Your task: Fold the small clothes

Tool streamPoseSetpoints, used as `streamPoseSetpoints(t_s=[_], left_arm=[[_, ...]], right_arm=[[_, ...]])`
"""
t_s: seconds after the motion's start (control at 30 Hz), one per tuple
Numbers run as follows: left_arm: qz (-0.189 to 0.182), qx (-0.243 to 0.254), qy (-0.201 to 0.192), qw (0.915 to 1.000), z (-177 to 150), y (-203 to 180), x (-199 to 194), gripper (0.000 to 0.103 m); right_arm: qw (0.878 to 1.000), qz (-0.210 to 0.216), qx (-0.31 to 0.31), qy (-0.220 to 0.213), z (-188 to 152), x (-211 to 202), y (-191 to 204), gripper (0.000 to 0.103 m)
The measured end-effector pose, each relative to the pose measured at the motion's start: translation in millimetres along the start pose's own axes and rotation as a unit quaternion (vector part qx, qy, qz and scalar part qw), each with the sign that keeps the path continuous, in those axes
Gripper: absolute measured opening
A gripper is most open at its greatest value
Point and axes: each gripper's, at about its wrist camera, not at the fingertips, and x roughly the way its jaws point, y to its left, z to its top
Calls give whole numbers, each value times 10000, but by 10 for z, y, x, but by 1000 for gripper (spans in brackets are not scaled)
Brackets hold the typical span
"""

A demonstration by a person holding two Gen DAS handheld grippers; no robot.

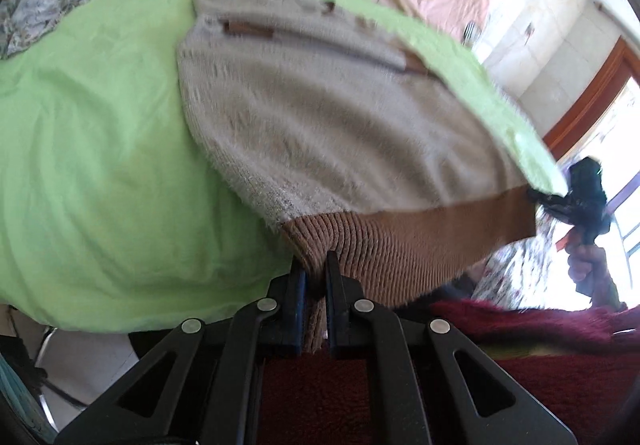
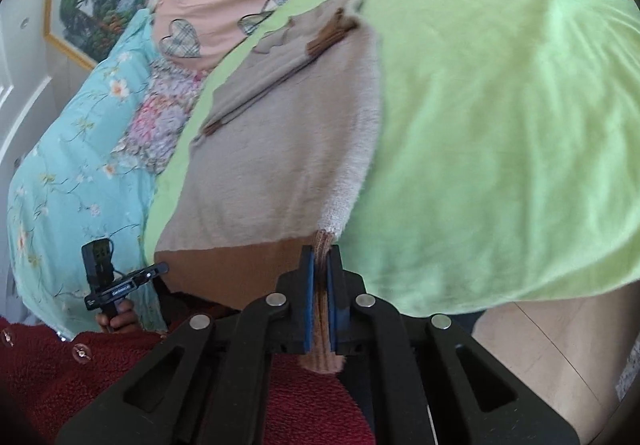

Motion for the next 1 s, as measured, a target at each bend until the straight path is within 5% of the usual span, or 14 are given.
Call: streamPoseSetpoints(t_s=[0.2,0.4,0.53,0.67,0.8,0.9,1.0], left_arm=[[-87,-269,-1070,9939,381,86,-512,4],[-57,-461,-2170,9751,1138,209,-920,0],[49,-399,-1764,9835,1414,290,-753,0],[267,-135,-848,9959,1097,331,-469,2],[-78,-561,224,9981,597,518,-137,37],[-564,-885,716,9919,267,542,81,43],[-977,-912,927,9867,63,417,303,60]], right_arm=[[9938,839,166,-709,312,-140,86,6],[9808,1211,-77,-1529,917,-297,314,6],[9813,1116,-232,-1553,1306,-114,401,6],[9867,939,-447,-1251,1316,82,438,6],[9891,943,-318,-1085,1185,156,340,6],[9895,978,-221,-1044,1133,136,278,6],[9894,986,-196,-1049,1119,83,267,6]])
